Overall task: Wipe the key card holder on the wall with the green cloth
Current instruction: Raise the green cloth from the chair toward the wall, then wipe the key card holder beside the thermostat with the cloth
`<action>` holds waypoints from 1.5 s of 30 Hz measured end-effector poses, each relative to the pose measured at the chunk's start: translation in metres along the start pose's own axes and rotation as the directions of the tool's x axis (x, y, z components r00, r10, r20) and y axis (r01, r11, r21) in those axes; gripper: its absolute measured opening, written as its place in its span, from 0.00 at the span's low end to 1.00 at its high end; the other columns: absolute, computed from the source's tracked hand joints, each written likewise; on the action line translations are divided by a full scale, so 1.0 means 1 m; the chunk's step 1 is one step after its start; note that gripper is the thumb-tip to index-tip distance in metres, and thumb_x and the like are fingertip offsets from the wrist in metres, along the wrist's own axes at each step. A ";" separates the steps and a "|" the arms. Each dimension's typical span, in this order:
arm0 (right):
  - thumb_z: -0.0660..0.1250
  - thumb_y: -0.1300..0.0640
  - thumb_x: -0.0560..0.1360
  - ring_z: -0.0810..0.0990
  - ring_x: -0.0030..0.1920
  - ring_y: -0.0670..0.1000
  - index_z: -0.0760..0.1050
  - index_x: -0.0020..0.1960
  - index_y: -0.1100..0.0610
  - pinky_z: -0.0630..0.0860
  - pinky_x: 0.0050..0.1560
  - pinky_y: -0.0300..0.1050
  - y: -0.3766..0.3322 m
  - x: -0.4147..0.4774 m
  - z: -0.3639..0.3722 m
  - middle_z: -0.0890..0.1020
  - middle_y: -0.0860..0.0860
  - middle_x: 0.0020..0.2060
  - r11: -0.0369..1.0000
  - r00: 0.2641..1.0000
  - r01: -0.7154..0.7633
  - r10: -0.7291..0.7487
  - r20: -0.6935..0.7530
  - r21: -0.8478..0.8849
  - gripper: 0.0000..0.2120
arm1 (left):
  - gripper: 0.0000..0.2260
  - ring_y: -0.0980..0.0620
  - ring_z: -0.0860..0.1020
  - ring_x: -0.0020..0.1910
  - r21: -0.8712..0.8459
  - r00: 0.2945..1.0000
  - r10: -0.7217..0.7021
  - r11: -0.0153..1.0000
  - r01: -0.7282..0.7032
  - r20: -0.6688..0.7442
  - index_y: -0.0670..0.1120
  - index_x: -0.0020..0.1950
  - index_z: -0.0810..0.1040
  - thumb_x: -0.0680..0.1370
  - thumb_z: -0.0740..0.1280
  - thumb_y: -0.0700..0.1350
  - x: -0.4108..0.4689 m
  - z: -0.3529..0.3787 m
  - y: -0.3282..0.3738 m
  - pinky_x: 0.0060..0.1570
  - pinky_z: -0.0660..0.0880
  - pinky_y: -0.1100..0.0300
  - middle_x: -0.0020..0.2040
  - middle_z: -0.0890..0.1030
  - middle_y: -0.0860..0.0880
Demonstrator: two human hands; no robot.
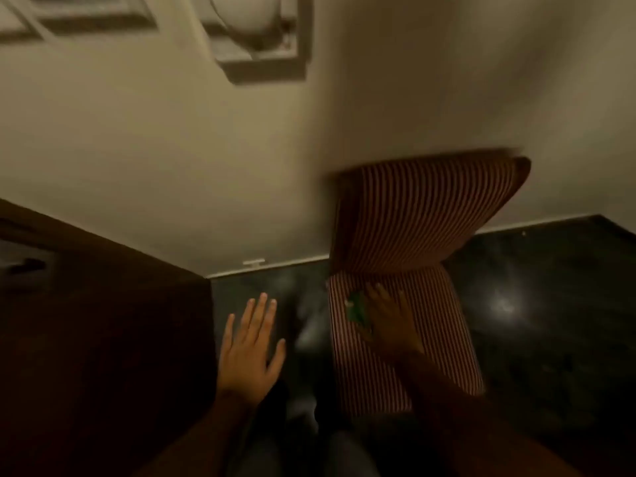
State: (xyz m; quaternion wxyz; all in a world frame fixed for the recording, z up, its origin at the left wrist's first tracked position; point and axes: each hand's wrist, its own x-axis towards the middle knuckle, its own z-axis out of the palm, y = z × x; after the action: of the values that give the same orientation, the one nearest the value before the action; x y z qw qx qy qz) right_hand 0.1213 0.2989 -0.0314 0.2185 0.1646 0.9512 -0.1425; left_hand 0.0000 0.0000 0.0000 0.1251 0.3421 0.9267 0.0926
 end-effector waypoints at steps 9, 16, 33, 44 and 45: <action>0.56 0.42 0.86 0.39 0.86 0.55 0.39 0.86 0.51 0.39 0.85 0.65 0.053 0.057 0.105 0.43 0.52 0.86 0.992 0.963 -0.058 0.085 0.257 -0.111 0.38 | 0.35 0.51 0.48 0.91 -0.008 0.994 -0.023 1.000 0.024 0.106 0.48 0.92 0.59 0.86 0.55 0.60 0.027 0.096 -0.002 0.89 0.44 0.43 0.92 0.57 0.47; 0.58 0.40 0.85 0.39 0.86 0.55 0.36 0.86 0.47 0.44 0.84 0.65 0.077 0.094 0.135 0.39 0.48 0.86 0.995 0.984 -0.018 0.035 0.173 -0.098 0.41 | 0.36 0.52 0.39 0.91 0.060 0.978 -0.051 0.997 0.039 0.201 0.54 0.93 0.42 0.87 0.49 0.64 0.046 0.125 -0.019 0.87 0.27 0.52 0.92 0.43 0.52; 0.51 0.56 0.86 0.61 0.84 0.50 0.59 0.84 0.46 0.64 0.81 0.45 0.023 0.111 0.076 0.60 0.48 0.84 0.953 0.999 -0.015 0.028 -0.038 0.301 0.26 | 0.43 0.50 0.52 0.92 0.219 0.997 0.062 0.973 -0.068 0.035 0.52 0.93 0.54 0.81 0.68 0.60 0.066 0.028 -0.038 0.89 0.48 0.48 0.93 0.51 0.51; 0.35 0.58 0.90 0.40 0.86 0.50 0.39 0.85 0.59 0.46 0.82 0.42 -0.115 0.073 -0.166 0.41 0.52 0.86 0.843 0.574 0.470 -0.517 -0.635 -0.261 0.24 | 0.43 0.49 0.49 0.92 0.149 0.740 0.011 0.981 0.121 -0.672 0.48 0.93 0.49 0.82 0.62 0.60 0.114 -0.211 -0.037 0.85 0.52 0.48 0.93 0.48 0.48; 0.36 0.57 0.90 0.42 0.86 0.50 0.40 0.86 0.57 0.50 0.81 0.42 -0.129 0.071 -0.192 0.43 0.51 0.86 0.837 0.515 0.472 -0.518 -0.683 -0.278 0.25 | 0.42 0.49 0.47 0.92 0.157 0.702 0.033 0.981 0.113 -0.711 0.48 0.93 0.48 0.84 0.60 0.61 0.117 -0.232 -0.037 0.86 0.50 0.47 0.93 0.48 0.47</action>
State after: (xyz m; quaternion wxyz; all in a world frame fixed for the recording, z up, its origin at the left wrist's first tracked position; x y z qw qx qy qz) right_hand -0.0583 0.2653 0.1275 -0.2279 -0.0763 0.9662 -0.0928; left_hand -0.1775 0.0292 0.1910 -0.2725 0.2699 0.9149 0.1260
